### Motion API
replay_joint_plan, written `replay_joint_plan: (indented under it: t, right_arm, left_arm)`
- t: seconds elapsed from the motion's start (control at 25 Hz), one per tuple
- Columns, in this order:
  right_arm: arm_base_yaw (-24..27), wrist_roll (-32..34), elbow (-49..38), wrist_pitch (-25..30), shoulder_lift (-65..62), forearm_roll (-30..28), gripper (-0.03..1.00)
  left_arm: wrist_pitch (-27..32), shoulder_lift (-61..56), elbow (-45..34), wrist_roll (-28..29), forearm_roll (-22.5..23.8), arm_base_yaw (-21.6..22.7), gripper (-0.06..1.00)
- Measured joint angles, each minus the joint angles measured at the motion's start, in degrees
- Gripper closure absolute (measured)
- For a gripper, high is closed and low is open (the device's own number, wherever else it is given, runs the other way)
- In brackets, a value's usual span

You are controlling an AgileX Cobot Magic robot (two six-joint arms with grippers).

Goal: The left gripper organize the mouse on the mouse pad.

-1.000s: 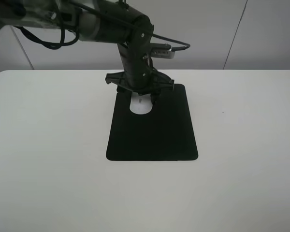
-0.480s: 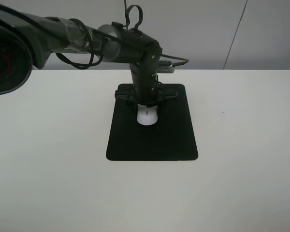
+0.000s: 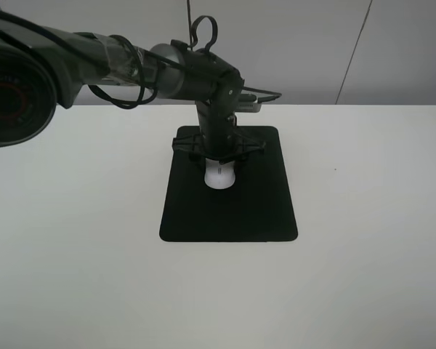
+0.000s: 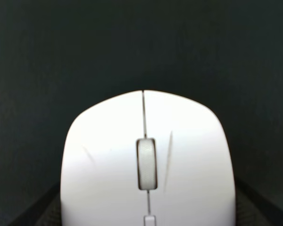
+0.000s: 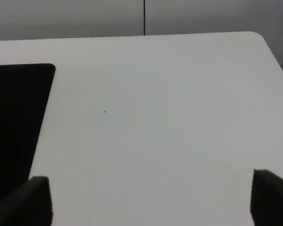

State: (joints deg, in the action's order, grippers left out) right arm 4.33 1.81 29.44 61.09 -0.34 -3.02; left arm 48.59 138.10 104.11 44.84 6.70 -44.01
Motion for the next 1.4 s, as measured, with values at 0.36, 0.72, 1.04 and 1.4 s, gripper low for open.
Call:
replay_joint_plan:
  t: [0.36, 0.72, 1.04, 1.4]
  right_arm:
    - [0.00, 0.00, 0.00, 0.00, 0.00, 0.00, 0.14]
    - [0.00, 0.00, 0.00, 0.00, 0.00, 0.00, 0.14]
    - [0.00, 0.00, 0.00, 0.00, 0.00, 0.00, 0.14]
    - [0.00, 0.00, 0.00, 0.00, 0.00, 0.00, 0.14]
  left_arm:
    - [0.00, 0.01, 0.00, 0.88, 0.13, 0.00, 0.32]
    - [0.00, 0.01, 0.00, 0.94, 1.15, 0.00, 0.28]
    - [0.00, 0.01, 0.00, 0.94, 1.74, 0.00, 0.27]
    - [1.57, 0.01, 0.00, 1.00, 1.18, 0.00, 0.27]
